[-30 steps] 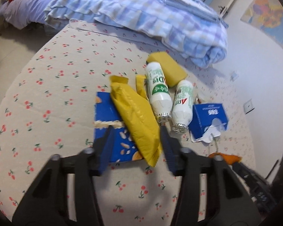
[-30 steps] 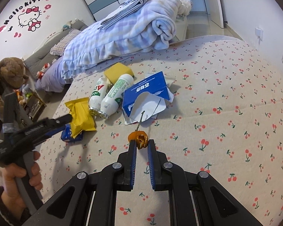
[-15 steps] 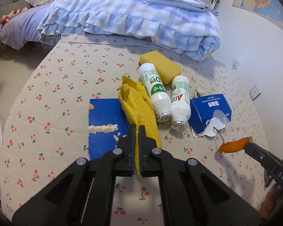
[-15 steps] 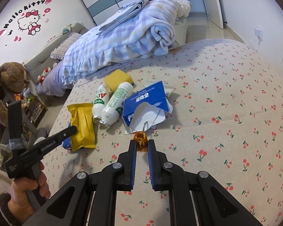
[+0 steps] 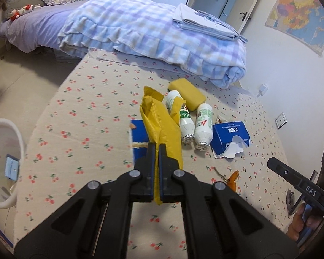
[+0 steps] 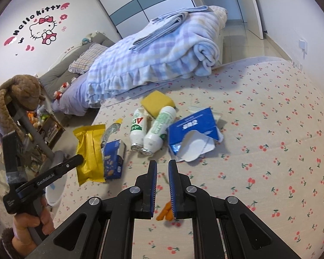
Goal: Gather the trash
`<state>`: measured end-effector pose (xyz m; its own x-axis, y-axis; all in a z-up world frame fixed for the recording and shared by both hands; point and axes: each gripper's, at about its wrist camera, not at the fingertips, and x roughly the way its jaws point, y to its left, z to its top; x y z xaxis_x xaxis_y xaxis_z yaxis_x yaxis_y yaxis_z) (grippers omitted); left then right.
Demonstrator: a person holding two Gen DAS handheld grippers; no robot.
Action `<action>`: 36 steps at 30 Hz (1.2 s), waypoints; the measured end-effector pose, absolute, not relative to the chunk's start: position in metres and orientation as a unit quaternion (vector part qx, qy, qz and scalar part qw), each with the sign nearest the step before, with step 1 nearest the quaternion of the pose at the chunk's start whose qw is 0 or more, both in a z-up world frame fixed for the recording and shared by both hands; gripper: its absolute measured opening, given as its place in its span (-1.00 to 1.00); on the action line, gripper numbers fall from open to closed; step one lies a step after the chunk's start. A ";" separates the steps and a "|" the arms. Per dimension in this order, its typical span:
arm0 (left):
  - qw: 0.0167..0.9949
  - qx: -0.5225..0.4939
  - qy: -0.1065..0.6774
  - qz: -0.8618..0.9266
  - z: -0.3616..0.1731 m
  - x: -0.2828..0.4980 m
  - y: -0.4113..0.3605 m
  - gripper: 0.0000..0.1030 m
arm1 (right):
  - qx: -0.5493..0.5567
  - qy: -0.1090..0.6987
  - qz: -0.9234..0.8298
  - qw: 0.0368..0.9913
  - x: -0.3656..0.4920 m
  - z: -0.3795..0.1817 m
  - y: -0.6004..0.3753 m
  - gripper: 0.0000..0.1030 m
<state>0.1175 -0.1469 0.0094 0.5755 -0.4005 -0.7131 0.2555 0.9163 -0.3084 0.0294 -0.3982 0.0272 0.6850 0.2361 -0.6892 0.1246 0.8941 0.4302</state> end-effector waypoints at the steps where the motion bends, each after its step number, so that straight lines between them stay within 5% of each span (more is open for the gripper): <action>1: 0.884 -0.087 0.421 -0.184 0.011 0.117 -0.142 -0.93 | 0.227 0.396 0.033 0.889 0.029 0.028 -0.395 -0.78; 8: 0.883 -0.096 0.426 -0.172 0.012 0.112 -0.112 -0.93 | 0.235 0.419 0.042 0.876 0.031 0.014 -0.389 -0.70; 10: 0.882 -0.095 0.428 -0.169 0.010 0.111 -0.107 -0.93 | 0.239 0.437 0.036 0.867 0.031 0.005 -0.391 -0.48; 12: 0.882 -0.095 0.431 -0.166 0.009 0.109 -0.101 -0.93 | 0.247 0.454 0.027 0.856 0.032 -0.005 -0.394 0.07; 14: 0.882 -0.096 0.433 -0.162 0.007 0.108 -0.095 -0.93 | 0.258 0.464 0.017 0.848 0.031 -0.013 -0.398 0.18; 26: 0.879 -0.103 0.440 -0.152 0.005 0.105 -0.076 -0.93 | 0.197 0.513 0.000 0.835 0.040 -0.043 -0.377 0.16; 28: 0.879 -0.102 0.440 -0.152 0.005 0.105 -0.075 -0.93 | 0.172 0.514 -0.010 0.840 0.041 -0.044 -0.370 0.06; 30: 0.879 -0.101 0.441 -0.151 0.004 0.104 -0.073 -0.93 | 0.144 0.518 -0.016 0.843 0.044 -0.044 -0.365 -0.47; 36: 0.881 -0.108 0.438 -0.146 0.006 0.104 -0.063 -0.93 | 0.123 0.511 0.002 0.850 0.045 -0.029 -0.351 -0.65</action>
<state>0.1038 -0.0632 0.0063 0.5741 -0.3515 -0.7395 0.1620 0.9341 -0.3183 0.0454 -0.3506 -0.0293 0.4769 0.1293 -0.8694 0.1232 0.9695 0.2117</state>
